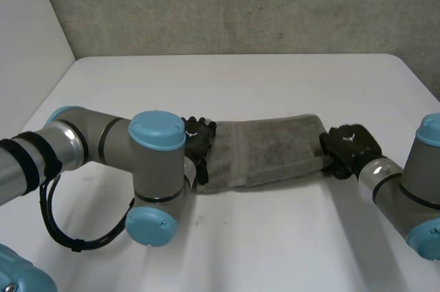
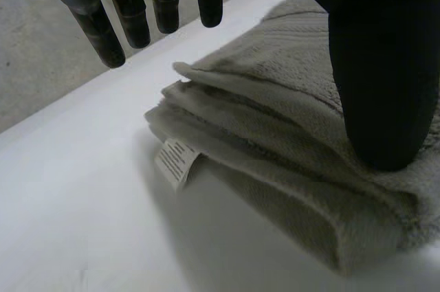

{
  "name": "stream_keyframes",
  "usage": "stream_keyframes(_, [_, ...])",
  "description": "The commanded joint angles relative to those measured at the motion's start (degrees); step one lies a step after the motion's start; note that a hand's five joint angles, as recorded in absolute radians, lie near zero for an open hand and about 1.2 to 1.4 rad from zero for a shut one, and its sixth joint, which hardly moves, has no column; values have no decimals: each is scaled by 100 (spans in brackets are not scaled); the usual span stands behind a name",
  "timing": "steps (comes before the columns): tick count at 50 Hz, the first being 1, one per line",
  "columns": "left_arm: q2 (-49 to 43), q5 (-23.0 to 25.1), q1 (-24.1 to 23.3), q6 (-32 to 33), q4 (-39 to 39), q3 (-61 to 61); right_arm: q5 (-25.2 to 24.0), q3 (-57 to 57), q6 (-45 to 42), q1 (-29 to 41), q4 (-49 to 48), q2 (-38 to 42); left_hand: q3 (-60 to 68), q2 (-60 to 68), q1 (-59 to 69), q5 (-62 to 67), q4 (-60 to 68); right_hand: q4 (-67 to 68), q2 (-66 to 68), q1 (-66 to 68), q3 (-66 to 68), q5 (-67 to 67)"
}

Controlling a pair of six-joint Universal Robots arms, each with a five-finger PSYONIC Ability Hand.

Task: Fold the towel.

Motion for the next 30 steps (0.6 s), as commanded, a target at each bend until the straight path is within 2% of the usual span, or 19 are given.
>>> stream_keyframes(1, [666, 20, -38, -58, 7, -366, 4, -455, -421, 557, -480, -460, 120, 118, 133, 24, 118, 1190, 1302, 2823, 1230, 1528])
stream_keyframes(3, [868, -6, -3, -58, 7, -454, 48, -945, -465, 1187, -445, -294, 103, 102, 116, 8, 101, 1190, 1302, 2823, 1230, 1528])
stream_keyframes(6, [1213, -33, 200, -58, 7, -648, 4, -1185, -518, 1506, -419, -117, 103, 102, 116, 8, 101, 1190, 1302, 2823, 1230, 1528])
stream_keyframes(8, [1659, -173, 532, -58, 7, -901, -66, -1728, -728, 2329, -296, 329, 103, 102, 116, 8, 101, 1190, 1302, 2823, 1230, 1528])
stream_keyframes(9, [1661, -174, 534, -58, 7, -903, -66, -1730, -729, 2332, -296, 331, 103, 102, 116, 8, 101, 1190, 1302, 2823, 1230, 1528])
stream_keyframes(11, [1899, -261, 727, -58, 24, -1096, -145, -2062, -1070, 2840, -269, 786, 120, 118, 133, 24, 118, 1190, 1302, 2823, 1230, 1528])
stream_keyframes(13, [2310, -358, 1129, -58, 147, -1446, -250, -2168, -1194, 3016, -269, 1023, 120, 118, 133, 24, 118, 1190, 1302, 2823, 1230, 1528])
stream_keyframes(16, [2601, -332, 1403, -49, 322, -1719, -522, -2266, -1344, 3228, -278, 1367, 137, 135, 149, 41, 135, 1190, 1302, 2823, 1230, 1528])
stream_keyframes(19, [2716, -314, 1465, -40, 481, -1869, -716, -2310, -1335, 3290, -287, 1605, 137, 135, 149, 41, 135, 1190, 1302, 2823, 1230, 1528])
stream_keyframes(23, [2716, -174, 1439, -40, 543, -1887, -743, -2310, -1274, 3282, -278, 1597, 137, 135, 149, 41, 135, 1190, 1302, 2823, 1230, 1528])
stream_keyframes(24, [2716, -69, 1395, -49, 551, -1852, -743, -2284, -1256, 3247, -287, 1501, 137, 135, 149, 41, 135, -736, -624, 897, -696, -398])
stream_keyframes(25, [2716, -68, 1395, -49, 552, -1852, -743, -2283, -1256, 3247, -287, 1500, 137, 135, 149, 41, 135, -755, -643, 878, -715, -417])
stream_keyframes(27, [2690, 185, 1299, -84, 578, -1730, -621, -2214, -1090, 3194, -313, 1072, 137, 135, 149, 41, 135, -4473, -4362, -2840, -4433, -4135])
stream_keyframes(28, [2690, 187, 1298, -84, 578, -1729, -620, -2213, -1089, 3194, -313, 1070, 137, 135, 149, 41, 135, -4489, -4378, -2856, -4449, -4151])
stream_keyframes(29, [2637, 274, 1211, -136, 613, -1590, -446, -2170, -889, 3107, -305, 817, 137, 135, 149, 41, 135, -5810, -5698, -4177, -5770, -5472])
stream_keyframes(30, [2637, 275, 1210, -137, 613, -1588, -192, -2108, -565, 2914, -278, 580, 137, 135, 149, 41, 135, -5810, -5698, -4177, -5770, -5472])
